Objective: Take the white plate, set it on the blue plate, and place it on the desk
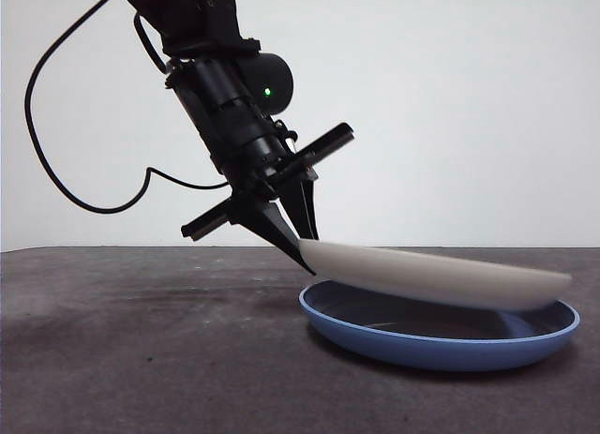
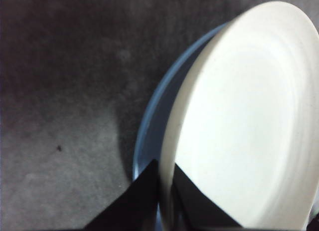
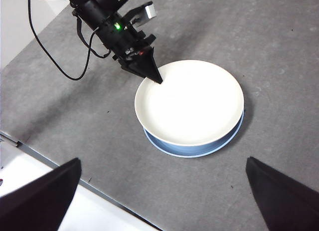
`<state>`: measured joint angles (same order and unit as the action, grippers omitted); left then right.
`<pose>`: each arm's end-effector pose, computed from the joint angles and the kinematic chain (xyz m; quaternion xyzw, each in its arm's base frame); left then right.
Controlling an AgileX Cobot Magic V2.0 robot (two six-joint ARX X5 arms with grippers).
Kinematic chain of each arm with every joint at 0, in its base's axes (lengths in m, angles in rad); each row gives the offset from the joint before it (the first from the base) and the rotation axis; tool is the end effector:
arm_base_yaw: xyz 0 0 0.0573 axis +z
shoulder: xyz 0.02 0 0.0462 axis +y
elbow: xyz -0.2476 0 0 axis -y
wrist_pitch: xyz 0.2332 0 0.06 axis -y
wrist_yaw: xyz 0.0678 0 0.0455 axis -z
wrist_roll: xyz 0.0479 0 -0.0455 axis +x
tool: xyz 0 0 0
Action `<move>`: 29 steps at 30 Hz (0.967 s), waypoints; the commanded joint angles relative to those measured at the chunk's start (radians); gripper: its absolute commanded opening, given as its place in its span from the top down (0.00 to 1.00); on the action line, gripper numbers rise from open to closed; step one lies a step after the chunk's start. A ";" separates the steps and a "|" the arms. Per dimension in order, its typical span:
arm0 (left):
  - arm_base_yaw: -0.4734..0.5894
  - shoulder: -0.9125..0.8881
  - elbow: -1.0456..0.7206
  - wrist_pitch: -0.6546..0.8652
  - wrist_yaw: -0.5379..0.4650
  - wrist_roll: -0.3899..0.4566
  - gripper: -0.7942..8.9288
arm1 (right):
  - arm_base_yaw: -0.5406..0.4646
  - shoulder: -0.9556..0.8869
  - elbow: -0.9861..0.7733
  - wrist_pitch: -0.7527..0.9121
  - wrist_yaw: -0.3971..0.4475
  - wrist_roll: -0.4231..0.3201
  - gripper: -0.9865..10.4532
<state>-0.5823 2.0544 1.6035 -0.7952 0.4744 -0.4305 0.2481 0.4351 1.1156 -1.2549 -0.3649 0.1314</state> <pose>0.3274 -0.2418 0.1704 -0.1191 0.6567 -0.2755 0.6919 0.0282 0.0248 0.3401 0.0765 0.3012 0.2702 0.9113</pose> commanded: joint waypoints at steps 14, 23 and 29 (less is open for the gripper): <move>-0.020 0.040 0.027 0.004 0.008 0.046 0.74 | 0.003 -0.001 0.019 0.005 0.035 -0.009 0.37; -0.020 0.039 0.102 -0.040 0.058 0.074 0.40 | 0.003 -0.001 0.019 0.005 0.050 -0.009 0.37; -0.006 0.039 0.244 -0.220 0.021 0.196 0.40 | 0.003 -0.001 0.019 0.005 0.053 -0.009 0.37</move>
<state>-0.5907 2.0674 1.7992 -0.9871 0.5076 -0.3000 0.2485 0.4351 1.1156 -1.2556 -0.3138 0.1310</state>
